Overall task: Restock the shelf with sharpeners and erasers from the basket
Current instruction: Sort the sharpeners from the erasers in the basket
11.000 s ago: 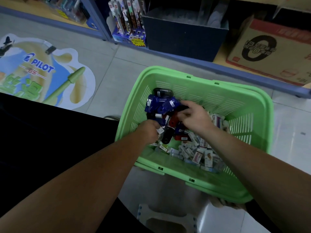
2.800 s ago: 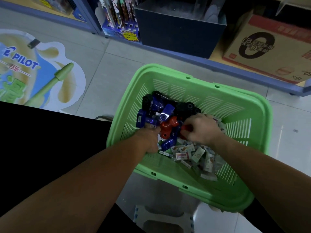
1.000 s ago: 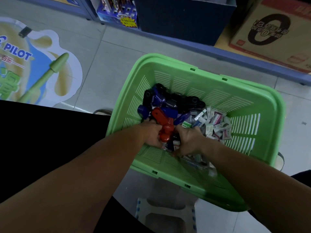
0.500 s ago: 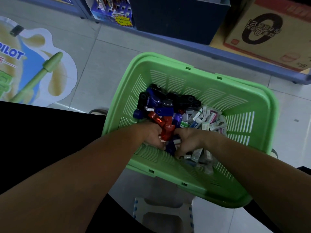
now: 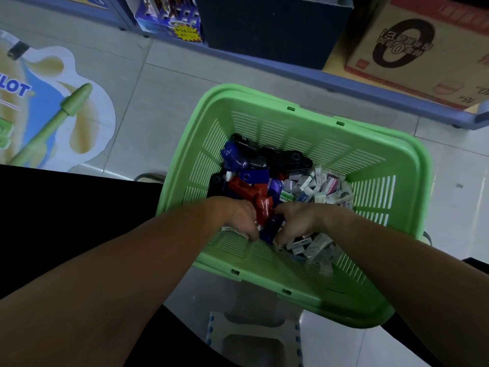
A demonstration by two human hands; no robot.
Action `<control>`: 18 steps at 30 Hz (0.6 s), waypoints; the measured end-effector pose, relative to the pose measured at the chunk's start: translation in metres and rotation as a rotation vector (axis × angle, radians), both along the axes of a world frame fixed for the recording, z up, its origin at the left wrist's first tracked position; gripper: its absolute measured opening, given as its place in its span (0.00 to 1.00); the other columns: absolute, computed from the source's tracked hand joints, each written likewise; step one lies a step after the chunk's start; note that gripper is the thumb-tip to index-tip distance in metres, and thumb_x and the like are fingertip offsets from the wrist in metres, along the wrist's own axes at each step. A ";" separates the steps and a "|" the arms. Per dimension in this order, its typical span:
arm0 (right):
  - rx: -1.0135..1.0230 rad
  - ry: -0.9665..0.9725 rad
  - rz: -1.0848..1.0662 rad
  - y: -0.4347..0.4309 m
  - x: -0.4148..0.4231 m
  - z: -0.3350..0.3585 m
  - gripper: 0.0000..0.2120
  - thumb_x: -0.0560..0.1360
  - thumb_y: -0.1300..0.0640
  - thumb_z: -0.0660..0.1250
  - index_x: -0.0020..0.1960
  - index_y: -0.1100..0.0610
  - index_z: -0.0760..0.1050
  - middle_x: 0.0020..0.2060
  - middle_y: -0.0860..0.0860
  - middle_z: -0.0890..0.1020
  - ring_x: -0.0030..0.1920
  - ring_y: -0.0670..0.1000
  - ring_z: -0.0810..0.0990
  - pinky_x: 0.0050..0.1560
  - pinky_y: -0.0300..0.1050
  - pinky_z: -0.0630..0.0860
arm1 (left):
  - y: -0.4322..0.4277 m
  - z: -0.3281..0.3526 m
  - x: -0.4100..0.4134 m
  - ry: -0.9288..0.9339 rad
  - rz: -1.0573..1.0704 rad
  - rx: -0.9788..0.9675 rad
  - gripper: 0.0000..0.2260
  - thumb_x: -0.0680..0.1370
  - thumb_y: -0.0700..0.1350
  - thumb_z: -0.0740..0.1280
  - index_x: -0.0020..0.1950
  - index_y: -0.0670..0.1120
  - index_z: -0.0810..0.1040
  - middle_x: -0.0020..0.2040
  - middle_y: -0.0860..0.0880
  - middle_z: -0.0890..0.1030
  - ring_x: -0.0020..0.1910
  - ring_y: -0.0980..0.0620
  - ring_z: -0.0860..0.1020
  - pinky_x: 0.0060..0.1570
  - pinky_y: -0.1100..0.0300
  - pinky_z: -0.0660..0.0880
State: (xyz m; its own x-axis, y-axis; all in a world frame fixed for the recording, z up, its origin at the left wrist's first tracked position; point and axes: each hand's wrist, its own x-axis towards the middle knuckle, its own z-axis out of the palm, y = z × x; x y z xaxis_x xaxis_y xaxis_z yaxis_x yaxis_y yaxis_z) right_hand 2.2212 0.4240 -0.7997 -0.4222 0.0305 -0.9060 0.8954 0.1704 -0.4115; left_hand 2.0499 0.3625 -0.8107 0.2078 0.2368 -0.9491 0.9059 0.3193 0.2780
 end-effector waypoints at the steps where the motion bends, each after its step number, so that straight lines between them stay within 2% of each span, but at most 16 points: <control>1: -0.014 -0.010 -0.001 0.000 0.000 0.000 0.35 0.69 0.54 0.82 0.72 0.53 0.72 0.59 0.48 0.80 0.59 0.51 0.80 0.59 0.47 0.80 | 0.001 0.001 0.004 -0.002 -0.034 0.004 0.17 0.75 0.55 0.74 0.58 0.46 0.81 0.55 0.48 0.81 0.52 0.50 0.80 0.49 0.55 0.78; 4: -0.064 -0.030 0.016 0.003 0.000 0.004 0.36 0.67 0.57 0.83 0.71 0.54 0.72 0.57 0.48 0.82 0.57 0.51 0.82 0.58 0.47 0.82 | 0.001 0.004 0.006 -0.005 -0.063 0.012 0.25 0.75 0.59 0.75 0.66 0.47 0.77 0.60 0.49 0.79 0.57 0.49 0.78 0.58 0.52 0.77; 6: -0.037 -0.024 0.076 0.004 0.000 0.009 0.37 0.68 0.56 0.83 0.72 0.53 0.71 0.61 0.49 0.79 0.61 0.51 0.79 0.59 0.47 0.80 | 0.001 0.007 0.003 -0.017 -0.048 0.027 0.25 0.73 0.60 0.76 0.64 0.48 0.77 0.59 0.50 0.79 0.55 0.50 0.79 0.58 0.51 0.78; 8: 0.031 -0.003 0.141 0.007 0.002 0.018 0.35 0.69 0.54 0.82 0.72 0.52 0.71 0.63 0.50 0.79 0.62 0.52 0.78 0.59 0.47 0.78 | 0.003 0.009 0.000 -0.028 -0.058 0.061 0.19 0.72 0.57 0.77 0.54 0.47 0.80 0.52 0.50 0.81 0.48 0.52 0.80 0.47 0.56 0.79; 10: 0.078 0.017 0.172 0.012 0.008 0.026 0.30 0.71 0.55 0.80 0.71 0.52 0.74 0.62 0.51 0.80 0.61 0.53 0.79 0.60 0.50 0.79 | 0.004 0.014 0.001 -0.038 -0.103 0.105 0.13 0.72 0.52 0.77 0.49 0.46 0.82 0.46 0.48 0.83 0.40 0.52 0.80 0.37 0.58 0.77; 13: 0.148 -0.002 0.220 0.018 0.019 0.037 0.30 0.72 0.54 0.79 0.71 0.53 0.74 0.64 0.52 0.79 0.61 0.54 0.79 0.57 0.50 0.80 | 0.003 0.026 0.003 -0.050 -0.156 0.156 0.11 0.73 0.49 0.76 0.45 0.42 0.81 0.38 0.48 0.78 0.36 0.51 0.75 0.34 0.57 0.73; 15: 0.222 -0.018 0.273 0.021 0.024 0.044 0.27 0.72 0.55 0.78 0.69 0.51 0.76 0.63 0.50 0.78 0.58 0.53 0.80 0.49 0.47 0.78 | 0.002 0.038 0.004 -0.050 -0.155 0.166 0.11 0.75 0.48 0.75 0.47 0.40 0.82 0.39 0.48 0.77 0.39 0.50 0.76 0.39 0.52 0.77; 16: 0.254 -0.023 0.294 0.023 0.026 0.047 0.24 0.72 0.57 0.78 0.67 0.50 0.78 0.64 0.50 0.77 0.57 0.53 0.80 0.47 0.45 0.78 | 0.001 0.043 0.005 -0.055 -0.143 0.176 0.13 0.77 0.48 0.73 0.52 0.39 0.83 0.43 0.47 0.79 0.43 0.48 0.78 0.46 0.50 0.80; 17: 0.286 -0.033 0.307 0.023 0.028 0.052 0.21 0.73 0.58 0.77 0.64 0.49 0.80 0.64 0.50 0.78 0.57 0.53 0.80 0.47 0.44 0.78 | 0.001 0.049 0.006 -0.066 -0.118 0.189 0.15 0.78 0.48 0.73 0.57 0.38 0.83 0.47 0.47 0.81 0.48 0.47 0.81 0.52 0.50 0.81; 18: 0.321 -0.048 0.321 0.023 0.030 0.057 0.18 0.74 0.58 0.76 0.62 0.49 0.81 0.63 0.49 0.78 0.58 0.53 0.81 0.49 0.44 0.79 | 0.002 0.054 0.006 -0.081 -0.071 0.198 0.15 0.78 0.49 0.73 0.58 0.38 0.84 0.49 0.47 0.82 0.51 0.48 0.82 0.53 0.51 0.81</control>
